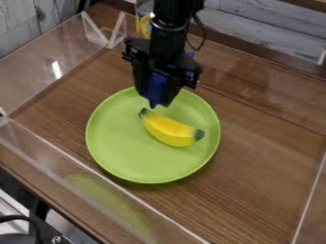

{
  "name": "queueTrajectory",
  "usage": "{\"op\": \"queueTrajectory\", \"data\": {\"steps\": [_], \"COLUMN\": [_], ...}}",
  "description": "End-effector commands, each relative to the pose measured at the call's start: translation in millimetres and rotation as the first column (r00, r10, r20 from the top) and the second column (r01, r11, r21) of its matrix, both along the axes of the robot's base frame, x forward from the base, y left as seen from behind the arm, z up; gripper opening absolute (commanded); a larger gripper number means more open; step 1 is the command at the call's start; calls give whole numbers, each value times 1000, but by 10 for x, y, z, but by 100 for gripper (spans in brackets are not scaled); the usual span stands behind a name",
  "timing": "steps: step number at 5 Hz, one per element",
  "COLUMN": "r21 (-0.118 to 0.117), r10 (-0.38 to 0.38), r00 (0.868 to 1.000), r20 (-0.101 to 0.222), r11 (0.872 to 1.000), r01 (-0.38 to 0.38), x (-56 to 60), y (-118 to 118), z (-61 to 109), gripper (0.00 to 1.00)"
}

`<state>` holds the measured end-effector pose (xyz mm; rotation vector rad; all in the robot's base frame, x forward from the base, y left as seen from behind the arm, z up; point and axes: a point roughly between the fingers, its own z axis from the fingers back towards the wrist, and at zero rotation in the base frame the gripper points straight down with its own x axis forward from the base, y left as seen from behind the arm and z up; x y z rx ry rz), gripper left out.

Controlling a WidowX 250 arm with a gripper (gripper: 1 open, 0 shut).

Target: Put the blue object in the green plate

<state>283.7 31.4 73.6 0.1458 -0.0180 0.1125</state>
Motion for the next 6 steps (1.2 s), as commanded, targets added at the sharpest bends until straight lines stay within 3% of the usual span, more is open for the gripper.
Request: {"op": "queueTrajectory", "data": {"steps": [1, 3, 6], "r21": [8, -36, -60], "r10": [-8, 7, 24], "r00": [999, 998, 997], "r20": [47, 64, 76], "r11": [1000, 999, 998], "r01": [8, -4, -19], "x": [105, 156, 154], "y": [0, 38, 51], "z": [74, 139, 266], "gripper": [100, 100, 100]}}
